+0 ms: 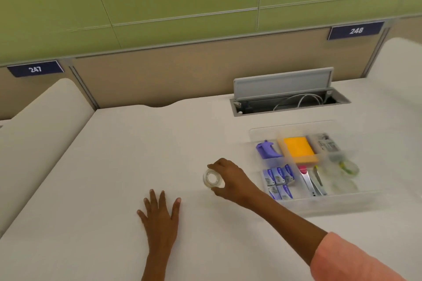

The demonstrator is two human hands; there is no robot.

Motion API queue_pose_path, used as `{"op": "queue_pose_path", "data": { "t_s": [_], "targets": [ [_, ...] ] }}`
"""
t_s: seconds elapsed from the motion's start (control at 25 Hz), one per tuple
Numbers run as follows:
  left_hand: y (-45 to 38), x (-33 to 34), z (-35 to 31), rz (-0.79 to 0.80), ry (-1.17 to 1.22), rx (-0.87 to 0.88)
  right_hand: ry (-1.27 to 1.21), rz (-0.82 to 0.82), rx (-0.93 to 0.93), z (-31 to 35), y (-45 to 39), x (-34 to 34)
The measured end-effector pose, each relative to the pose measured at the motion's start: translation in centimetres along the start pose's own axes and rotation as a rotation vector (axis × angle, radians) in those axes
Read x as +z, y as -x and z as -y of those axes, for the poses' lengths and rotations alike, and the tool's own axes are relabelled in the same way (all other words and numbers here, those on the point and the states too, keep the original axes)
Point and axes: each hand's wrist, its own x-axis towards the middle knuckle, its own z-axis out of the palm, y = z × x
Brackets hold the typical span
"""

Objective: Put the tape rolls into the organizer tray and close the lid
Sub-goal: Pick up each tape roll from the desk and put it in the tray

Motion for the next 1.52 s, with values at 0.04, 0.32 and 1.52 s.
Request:
{"op": "queue_pose_path", "data": {
  "t_s": [0.04,0.32,1.52],
  "targets": [
    [-0.4,0.7,-2.3,0.014,0.056,0.061,-0.017,-0.038,0.035,-1.2,0.8,-1.9],
    [-0.2,3.7,-17.5,0.011,0.351,0.409,0.016,-0.356,0.256,-10.3,7.9,-13.2],
    [6.7,9.8,-31.4,0.008,0.197,0.686,0.133,-0.364,0.67,-23.2,16.0,-17.8]
  ]
}}
